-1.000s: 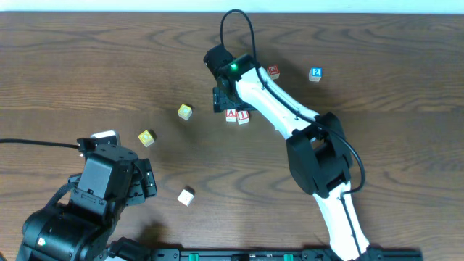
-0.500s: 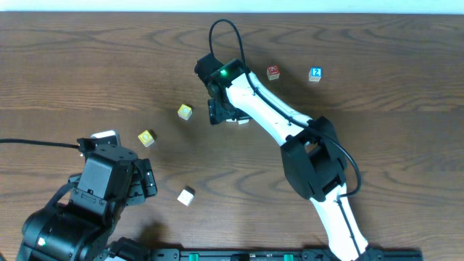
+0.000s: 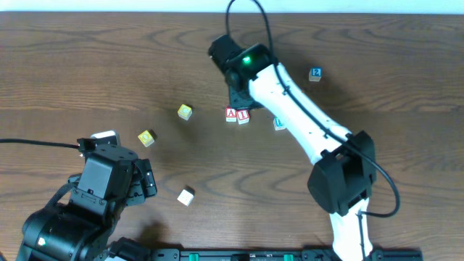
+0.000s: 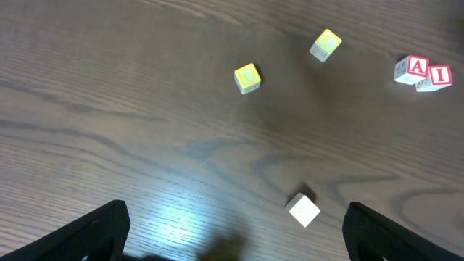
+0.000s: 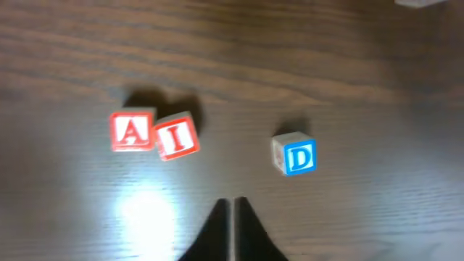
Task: Spell out Ai2
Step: 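Open right gripper and lift away from the A I blocks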
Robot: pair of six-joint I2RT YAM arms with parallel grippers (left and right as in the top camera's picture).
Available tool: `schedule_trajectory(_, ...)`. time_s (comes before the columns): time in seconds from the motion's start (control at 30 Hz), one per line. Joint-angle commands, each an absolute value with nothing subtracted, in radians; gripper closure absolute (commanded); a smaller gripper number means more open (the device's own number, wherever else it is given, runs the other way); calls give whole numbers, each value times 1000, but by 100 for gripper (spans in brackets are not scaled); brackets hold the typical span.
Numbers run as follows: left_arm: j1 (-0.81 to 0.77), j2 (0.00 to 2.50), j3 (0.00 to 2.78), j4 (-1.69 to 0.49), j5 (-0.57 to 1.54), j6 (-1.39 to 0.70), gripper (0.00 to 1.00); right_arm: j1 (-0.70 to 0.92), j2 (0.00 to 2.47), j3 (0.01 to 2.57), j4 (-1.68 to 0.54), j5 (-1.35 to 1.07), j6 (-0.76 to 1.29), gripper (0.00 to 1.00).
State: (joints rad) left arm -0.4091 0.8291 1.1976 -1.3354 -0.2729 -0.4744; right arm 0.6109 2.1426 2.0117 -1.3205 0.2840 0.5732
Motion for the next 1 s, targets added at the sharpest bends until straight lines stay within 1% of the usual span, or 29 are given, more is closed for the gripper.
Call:
schedule_trajectory(0.0, -406, 829, 1196, -1338, -295, -471, 5, 587, 2147, 1987, -1312, 281, 560, 99)
schedule_trajectory(0.1, -406, 829, 1196, -1337, -296, -471, 5, 559, 2147, 1935, -1257, 220, 479, 98)
schedule_trajectory(0.17, -406, 829, 1196, -1336, -296, -471, 5, 533, 2147, 1875, -1205, 132, 473, 98)
schedule_trajectory(0.3, -406, 829, 1196, -1336, -296, -471, 5, 511, 2147, 1787, -1114, 40, 435, 98)
schedule_trajectory(0.53, -406, 829, 1196, -1336, -295, -472, 5, 517, 2147, 1662, -1018, 36, 431, 99)
schedule_trajectory(0.97, -406, 829, 1196, -1333, -295, -472, 5, 520, 2147, 1568, -906, -2, 410, 98)
